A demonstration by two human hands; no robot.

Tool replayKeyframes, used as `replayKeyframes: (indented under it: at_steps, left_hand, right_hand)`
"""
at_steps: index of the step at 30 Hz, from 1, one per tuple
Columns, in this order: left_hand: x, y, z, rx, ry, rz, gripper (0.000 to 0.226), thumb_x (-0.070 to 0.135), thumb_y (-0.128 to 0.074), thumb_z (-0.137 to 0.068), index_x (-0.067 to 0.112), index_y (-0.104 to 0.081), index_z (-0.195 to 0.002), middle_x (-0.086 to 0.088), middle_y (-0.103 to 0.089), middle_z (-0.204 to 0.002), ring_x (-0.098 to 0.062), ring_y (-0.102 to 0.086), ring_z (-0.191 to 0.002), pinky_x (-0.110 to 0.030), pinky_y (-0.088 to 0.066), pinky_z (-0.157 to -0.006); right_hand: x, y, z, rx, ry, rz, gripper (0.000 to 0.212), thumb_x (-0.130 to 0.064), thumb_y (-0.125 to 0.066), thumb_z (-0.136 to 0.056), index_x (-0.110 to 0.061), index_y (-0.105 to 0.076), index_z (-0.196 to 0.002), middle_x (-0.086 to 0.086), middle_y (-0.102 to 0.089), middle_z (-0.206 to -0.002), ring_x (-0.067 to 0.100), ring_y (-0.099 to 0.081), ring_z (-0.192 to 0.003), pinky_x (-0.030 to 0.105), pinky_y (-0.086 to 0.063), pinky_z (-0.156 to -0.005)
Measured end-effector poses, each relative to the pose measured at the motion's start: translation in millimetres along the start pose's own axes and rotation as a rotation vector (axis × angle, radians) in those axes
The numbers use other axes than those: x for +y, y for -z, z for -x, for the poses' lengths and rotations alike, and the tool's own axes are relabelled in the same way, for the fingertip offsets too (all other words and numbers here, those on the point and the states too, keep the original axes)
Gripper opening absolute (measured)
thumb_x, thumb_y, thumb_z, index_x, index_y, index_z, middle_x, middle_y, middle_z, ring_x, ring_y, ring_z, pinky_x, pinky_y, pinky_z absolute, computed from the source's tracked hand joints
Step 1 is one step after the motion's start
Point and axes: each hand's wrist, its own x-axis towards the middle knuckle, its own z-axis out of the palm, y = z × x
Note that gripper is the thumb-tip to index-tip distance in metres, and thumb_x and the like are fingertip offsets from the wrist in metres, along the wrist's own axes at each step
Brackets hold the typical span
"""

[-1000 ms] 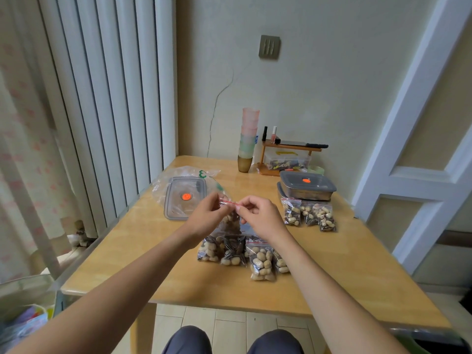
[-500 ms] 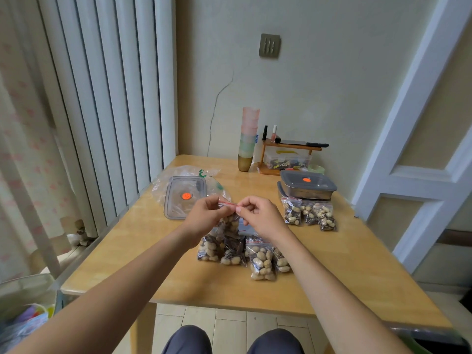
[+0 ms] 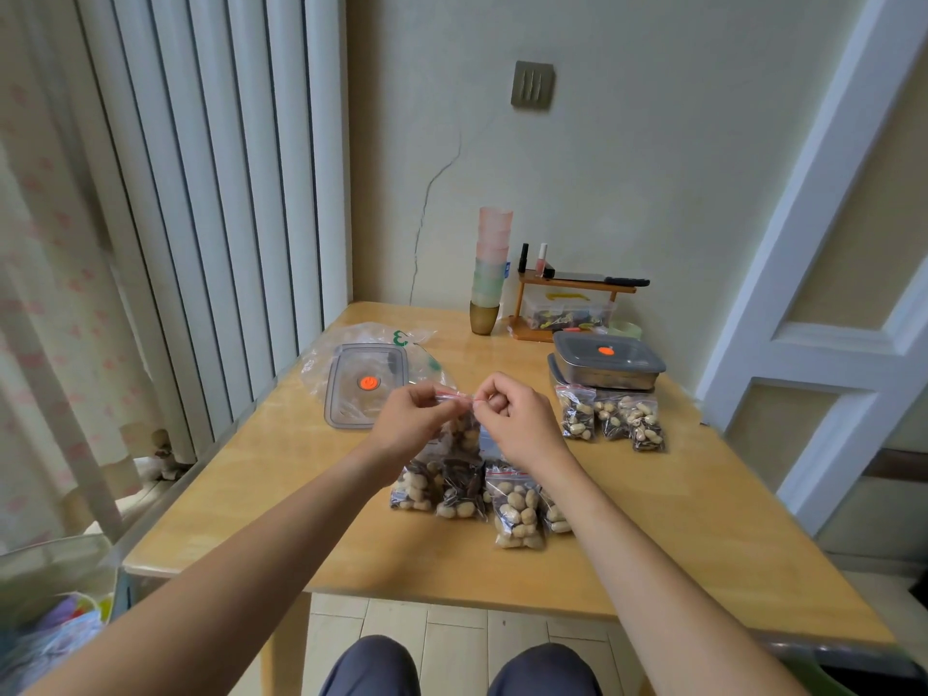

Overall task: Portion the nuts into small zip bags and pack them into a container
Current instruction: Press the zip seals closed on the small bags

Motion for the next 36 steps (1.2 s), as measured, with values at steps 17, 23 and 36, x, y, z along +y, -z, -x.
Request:
replayKeyframes:
  at_steps: [17, 23, 36]
  left_hand:
    - [-2.4, -0.3, 4.0, -0.020, -0.014, -0.051, 0.016, 0.013, -0.069, -0.095, -0.002, -0.075, -0.096, -0.002, -0.075, -0.083, -0.006, -0.068, -0.074, -0.018, -0.054, -0.070]
    - [-6.1, 3.9, 5.4, -0.026, -0.036, -0.171, 0.009, 0.015, -0.076, -0.090, 0.007, -0.078, -0.088, -0.010, -0.077, -0.085, -0.026, -0.073, -0.085, -0.039, -0.060, -0.086]
    - [-37.8, 4.6, 3.6, -0.238, -0.329, -0.990, 0.037, 0.057, -0.037, -0.071, 0.027, -0.058, -0.078, 0.008, -0.053, -0.095, -0.014, -0.038, -0.099, -0.035, -0.030, -0.081]
  right_hand:
    - [0.7, 7.1, 3.9, -0.033, 0.069, 0.096, 0.014, -0.015, -0.064, -0.097, -0.014, -0.066, -0.084, -0.011, -0.046, -0.057, 0.004, -0.041, -0.052, 0.012, -0.035, -0.053]
    - [5.6, 5.1, 4.8, -0.093, 0.048, 0.127, 0.015, -0.015, -0.062, -0.094, -0.017, -0.065, -0.079, -0.006, -0.044, -0.060, 0.007, -0.036, -0.056, 0.016, -0.032, -0.053]
    - [14.7, 4.9, 11.7, -0.406, -0.062, 0.247, 0.012, -0.030, -0.069, -0.090, -0.022, -0.076, -0.083, -0.011, -0.066, -0.070, -0.002, -0.054, -0.059, 0.016, -0.041, -0.059]
